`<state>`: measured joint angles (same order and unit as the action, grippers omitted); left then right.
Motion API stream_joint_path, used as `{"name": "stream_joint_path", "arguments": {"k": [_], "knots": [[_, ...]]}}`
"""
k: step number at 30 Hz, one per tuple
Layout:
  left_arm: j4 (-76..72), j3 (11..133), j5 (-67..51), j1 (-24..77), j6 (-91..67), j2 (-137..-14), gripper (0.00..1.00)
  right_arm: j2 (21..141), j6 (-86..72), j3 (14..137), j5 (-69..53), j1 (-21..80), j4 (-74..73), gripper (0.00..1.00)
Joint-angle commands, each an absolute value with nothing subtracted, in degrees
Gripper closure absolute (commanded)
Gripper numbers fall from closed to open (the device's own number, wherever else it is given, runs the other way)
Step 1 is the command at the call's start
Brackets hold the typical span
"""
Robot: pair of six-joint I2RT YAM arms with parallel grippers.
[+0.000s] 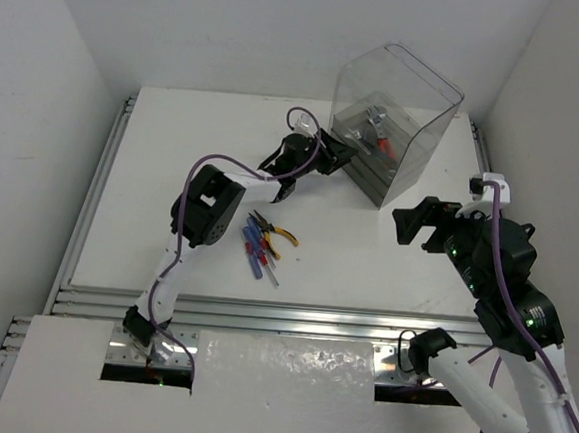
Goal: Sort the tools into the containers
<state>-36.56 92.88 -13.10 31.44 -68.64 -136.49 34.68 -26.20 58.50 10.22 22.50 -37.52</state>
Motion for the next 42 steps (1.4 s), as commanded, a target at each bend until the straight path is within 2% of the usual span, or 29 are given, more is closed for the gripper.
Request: {"name": "stream_joint_path", "arguments": {"k": [1,4,6,11,16,17,19,25,30,37,42], "knots": [[-38.33,98.6,-12.31,31.82,-69.43,-137.37,0.58,35.16,-26.37,59.32,7.56,22.24,-35.86,0.01],[-38.5,101.15,-12.92,31.82,-70.57,-139.91,0.6,35.07,-26.63,59.24,6.42,22.24,-35.07,0.01],[-38.41,102.39,-13.36,31.9,-71.36,-141.58,0.71,34.98,-26.72,59.33,5.89,22.24,-34.89,0.01],[-38.58,104.24,-13.54,31.82,-71.89,-143.26,0.75,34.98,-26.89,59.33,4.84,22.24,-34.45,0.01],[-41.56,99.5,-12.92,31.82,-72.33,-141.86,0.74,34.89,-27.07,58.27,3.87,22.24,-33.49,0.01],[-42.27,98.1,-12.4,31.9,-72.42,-140.72,0.69,34.98,-27.16,58.1,3.78,22.24,-33.31,0.01],[-44.37,95.63,-11.6,31.82,-72.51,-140.19,0.66,35.07,-27.07,57.66,3.43,22.24,-32.7,0.01],[-44.74,96.77,-11.87,31.64,-73.04,-141.15,0.64,35.24,-26.98,56.69,2.72,22.24,-31.91,0.01],[-41.58,102.37,-12.56,31.38,-72.33,-143.52,0.62,35.95,-26.72,56.34,2.11,22.32,-31.55,0.01],[-42.1,103.71,-12.57,31.38,-73.3,-145.81,0.66,36.03,-26.81,55.28,1.23,22.24,-30.06,0.01],[-42.89,106.34,-13.18,31.46,-74.44,-148.36,0.81,35.86,-26.72,54.93,1.06,22.24,-29.45,0.01]]}}
